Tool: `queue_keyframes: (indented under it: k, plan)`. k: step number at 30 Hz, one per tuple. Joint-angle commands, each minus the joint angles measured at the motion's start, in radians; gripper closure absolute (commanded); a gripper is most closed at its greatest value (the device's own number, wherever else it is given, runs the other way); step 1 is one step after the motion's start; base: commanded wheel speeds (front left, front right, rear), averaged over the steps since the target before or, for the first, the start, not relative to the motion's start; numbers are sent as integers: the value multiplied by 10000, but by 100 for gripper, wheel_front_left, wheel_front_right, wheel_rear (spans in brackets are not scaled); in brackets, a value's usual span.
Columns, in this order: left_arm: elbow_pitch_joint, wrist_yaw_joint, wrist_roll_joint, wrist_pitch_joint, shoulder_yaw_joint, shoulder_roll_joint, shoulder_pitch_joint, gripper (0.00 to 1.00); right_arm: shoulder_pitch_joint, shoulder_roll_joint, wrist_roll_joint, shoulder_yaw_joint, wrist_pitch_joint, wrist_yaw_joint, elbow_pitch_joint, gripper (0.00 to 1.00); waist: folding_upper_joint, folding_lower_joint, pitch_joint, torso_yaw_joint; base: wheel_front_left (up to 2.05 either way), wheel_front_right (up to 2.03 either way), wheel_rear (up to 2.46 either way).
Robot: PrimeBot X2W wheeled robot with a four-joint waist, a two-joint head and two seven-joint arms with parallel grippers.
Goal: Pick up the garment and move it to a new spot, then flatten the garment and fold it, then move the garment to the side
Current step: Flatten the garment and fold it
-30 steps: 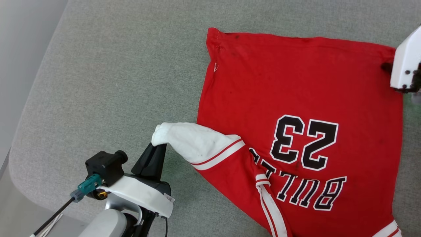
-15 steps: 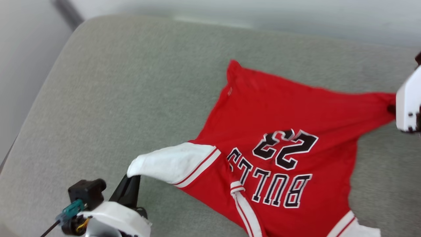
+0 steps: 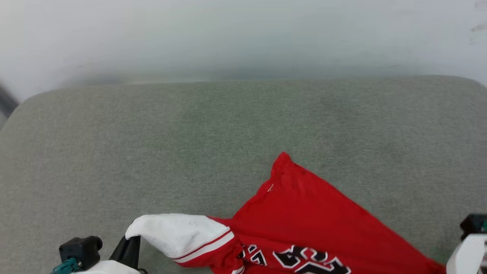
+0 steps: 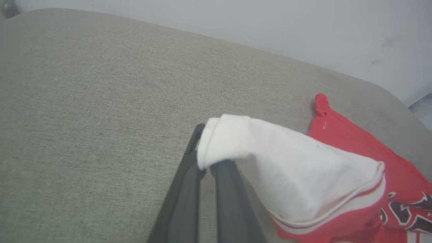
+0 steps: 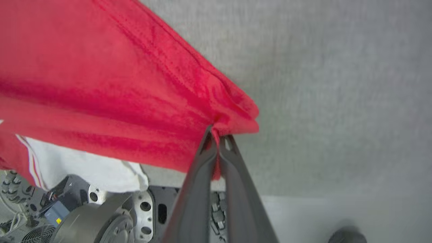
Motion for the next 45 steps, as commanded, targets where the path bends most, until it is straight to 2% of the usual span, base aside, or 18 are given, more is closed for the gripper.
queue_keyframes:
  k: [1,2,6,7,8,9,12,15,19,20,24,28,32,35,40,45]
  plan:
    - [-34,74,-72,54,85,92,158,100,948,494,-228,-352,172,-9,-592,100,0,2,-383,-576,0,0,0]
    - [-34,74,-72,54,85,92,158,100,948,494,-228,-352,172,-9,-592,100,0,2,-383,-576,0,0,0]
    - [-57,139,-135,171,129,184,225,100,2592,1732,-476,-856,386,-9,-1527,100,0,2,-401,-791,0,0,0]
    - [-52,154,-153,207,120,194,243,100,2804,2013,-499,-980,283,-9,-1669,90,0,2,-409,-828,0,0,0]
    - [-60,170,-167,213,125,202,257,100,2981,2290,-543,-1127,172,-9,-1763,29,0,2,-405,-860,0,0,0]
    - [-75,177,-171,226,140,217,268,100,3100,2523,-562,-1180,-6,-9,-1893,0,0,2,-396,-896,0,0,0]
    - [-110,210,-158,319,114,267,269,100,3230,3014,-519,-1400,-939,-9,-2233,0,0,2,-388,-943,0,0,0]
    - [-155,227,-134,367,82,306,252,100,3087,3199,-605,-1572,-2354,-9,-2526,0,0,2,-388,-956,0,0,0]
    - [-300,240,-170,396,83,267,142,100,2527,3336,-783,-1820,-4637,-7,-2634,0,0,2,-362,-907,0,0,0]
    - [-350,216,-215,434,85,236,73,100,2159,3396,-835,-1752,-5544,-7,-2478,0,0,2,-318,-855,0,0,0]
    - [-446,229,-44,504,-42,249,-145,100,1056,3193,-724,-1309,-6306,-7,-1823,0,0,2,-86,-703,0,0,0]
    - [-553,188,236,643,-272,232,-643,100,-330,2572,-389,-482,-5727,-7,-939,0,0,2,386,-330,0,0,0]
    - [-568,5,489,749,-548,58,-1345,100,-1873,1702,-72,679,-4285,-7,-305,0,0,2,927,148,0,0,0]
    - [-453,-175,626,739,-696,-94,-1846,100,-2962,1283,168,1587,-3091,-6,137,0,0,2,1271,486,0,0,0]
    - [-119,-514,770,682,-955,-440,-2567,100,-4383,871,509,2999,-1622,-7,994,0,0,2,1707,986,0,0,0]
    - [282,-768,763,497,-1110,-758,-2939,100,-5325,941,947,4058,-1449,-7,2053,0,0,2,1972,1236,0,0,0]
